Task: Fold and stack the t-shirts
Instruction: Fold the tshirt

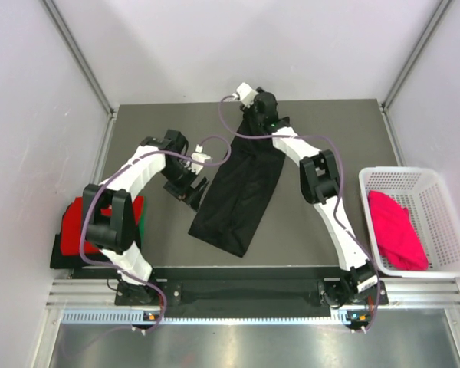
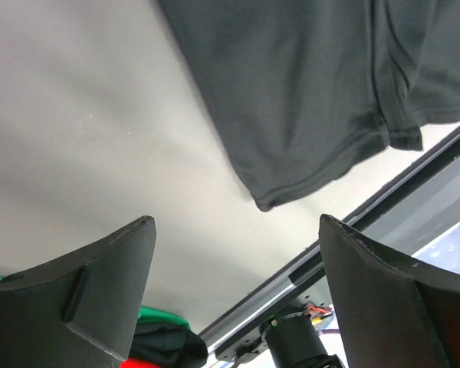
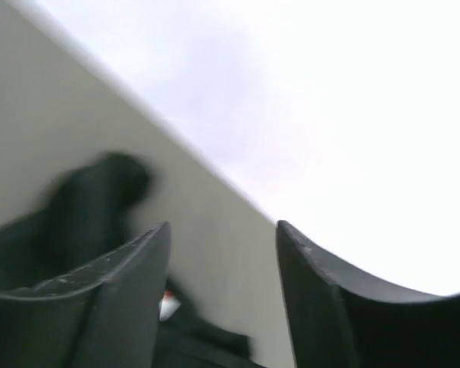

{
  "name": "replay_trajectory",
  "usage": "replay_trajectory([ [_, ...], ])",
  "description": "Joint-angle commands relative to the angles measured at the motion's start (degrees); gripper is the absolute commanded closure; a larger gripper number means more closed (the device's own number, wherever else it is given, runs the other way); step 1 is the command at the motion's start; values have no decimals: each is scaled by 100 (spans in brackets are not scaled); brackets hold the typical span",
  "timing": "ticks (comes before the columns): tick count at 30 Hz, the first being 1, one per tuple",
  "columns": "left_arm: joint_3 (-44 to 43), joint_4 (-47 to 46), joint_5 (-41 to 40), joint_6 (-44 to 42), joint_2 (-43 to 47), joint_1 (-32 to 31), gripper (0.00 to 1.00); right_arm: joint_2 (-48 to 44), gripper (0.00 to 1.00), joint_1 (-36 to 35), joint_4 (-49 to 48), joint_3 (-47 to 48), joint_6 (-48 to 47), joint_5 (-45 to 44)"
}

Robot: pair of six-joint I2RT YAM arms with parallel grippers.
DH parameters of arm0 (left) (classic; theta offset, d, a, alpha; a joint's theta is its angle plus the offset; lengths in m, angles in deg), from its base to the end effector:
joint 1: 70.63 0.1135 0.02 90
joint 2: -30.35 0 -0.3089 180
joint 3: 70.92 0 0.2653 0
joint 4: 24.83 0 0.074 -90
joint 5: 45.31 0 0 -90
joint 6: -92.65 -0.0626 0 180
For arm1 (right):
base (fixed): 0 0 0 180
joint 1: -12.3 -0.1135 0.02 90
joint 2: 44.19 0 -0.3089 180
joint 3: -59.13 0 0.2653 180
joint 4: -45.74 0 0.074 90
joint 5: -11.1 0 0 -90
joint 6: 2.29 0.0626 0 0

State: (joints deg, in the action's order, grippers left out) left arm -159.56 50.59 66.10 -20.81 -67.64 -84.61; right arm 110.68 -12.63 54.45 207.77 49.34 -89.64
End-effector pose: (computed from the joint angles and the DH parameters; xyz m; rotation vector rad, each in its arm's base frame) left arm 0.3213 -0.1035 0.2446 0.9779 2.8058 -0.5485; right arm 0.6345 0.2821 0.1810 -0.8502 1.6317 -0.3363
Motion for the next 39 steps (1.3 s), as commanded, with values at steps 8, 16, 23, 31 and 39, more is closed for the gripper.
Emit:
replay_trajectory([
  [8,701,-618,-805,17,1309,-439,1,-3431,30,629,10,-2470,775,-1081],
  [16,1000,-583,-717,263,1135,-360,7,-5167,55,639,3696,-4957,3167,4426],
  [23,983,-1032,-208,632,493,-334,5,-6757,38,23,2538,-8027,3810,4617],
  [31,667,-935,4,791,-403,-281,1,-6558,47,-1029,2632,-8214,2972,4828],
  [39,412,-873,48,721,-931,-131,2,-6320,53,-2762,3038,-8187,1824,4222],
])
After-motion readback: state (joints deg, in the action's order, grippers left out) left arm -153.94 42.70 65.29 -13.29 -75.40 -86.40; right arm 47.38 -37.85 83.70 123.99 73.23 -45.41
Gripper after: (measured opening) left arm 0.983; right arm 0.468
